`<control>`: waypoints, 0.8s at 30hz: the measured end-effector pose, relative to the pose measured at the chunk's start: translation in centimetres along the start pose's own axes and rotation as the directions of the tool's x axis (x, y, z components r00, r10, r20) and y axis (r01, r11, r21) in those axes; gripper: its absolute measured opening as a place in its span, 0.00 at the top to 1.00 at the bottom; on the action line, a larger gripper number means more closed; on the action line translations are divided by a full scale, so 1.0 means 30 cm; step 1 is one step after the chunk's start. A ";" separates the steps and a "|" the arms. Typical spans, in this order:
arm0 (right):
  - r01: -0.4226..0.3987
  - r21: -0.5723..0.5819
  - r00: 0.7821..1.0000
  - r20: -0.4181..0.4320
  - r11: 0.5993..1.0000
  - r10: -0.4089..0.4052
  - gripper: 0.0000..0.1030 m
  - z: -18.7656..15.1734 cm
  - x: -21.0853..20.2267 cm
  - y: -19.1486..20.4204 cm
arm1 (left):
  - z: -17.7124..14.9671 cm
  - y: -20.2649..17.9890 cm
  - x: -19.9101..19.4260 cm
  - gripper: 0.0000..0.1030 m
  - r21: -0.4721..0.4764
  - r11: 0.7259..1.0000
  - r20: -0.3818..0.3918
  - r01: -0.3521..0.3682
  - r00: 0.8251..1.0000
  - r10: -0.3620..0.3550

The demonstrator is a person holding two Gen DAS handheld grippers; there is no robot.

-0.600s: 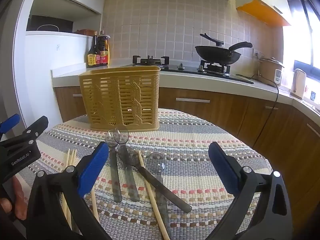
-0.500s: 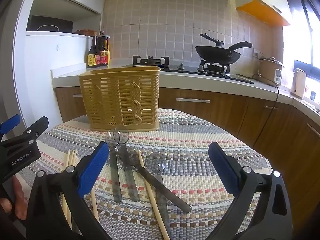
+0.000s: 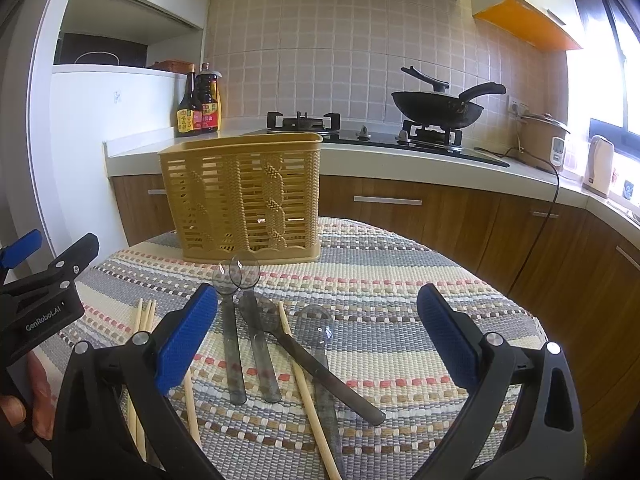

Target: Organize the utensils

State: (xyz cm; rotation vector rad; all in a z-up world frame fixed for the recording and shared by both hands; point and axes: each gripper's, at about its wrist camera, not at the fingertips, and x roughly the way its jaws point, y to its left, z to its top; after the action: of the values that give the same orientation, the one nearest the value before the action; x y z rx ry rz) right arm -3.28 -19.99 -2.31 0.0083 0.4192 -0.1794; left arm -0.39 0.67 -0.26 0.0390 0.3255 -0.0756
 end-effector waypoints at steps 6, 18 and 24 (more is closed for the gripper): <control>0.002 -0.001 1.000 0.006 1.000 -0.002 0.07 -0.003 -0.002 0.001 | 0.002 0.003 0.002 0.07 0.004 1.000 0.000 0.001 1.000 -0.001; 0.009 -0.008 1.000 -0.015 1.000 -0.009 0.07 -0.002 0.003 -0.004 | 0.000 0.004 0.007 0.07 -0.004 1.000 -0.008 0.006 1.000 -0.006; 0.016 -0.021 1.000 -0.017 1.000 -0.016 0.07 -0.002 0.006 -0.003 | -0.001 0.006 0.010 0.07 -0.002 1.000 -0.008 0.005 1.000 -0.005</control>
State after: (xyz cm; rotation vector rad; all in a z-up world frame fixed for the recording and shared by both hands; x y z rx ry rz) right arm -3.14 -20.10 -2.43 -0.0135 0.4388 -0.1911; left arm -0.10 0.82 -0.37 0.0363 0.3332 -0.0803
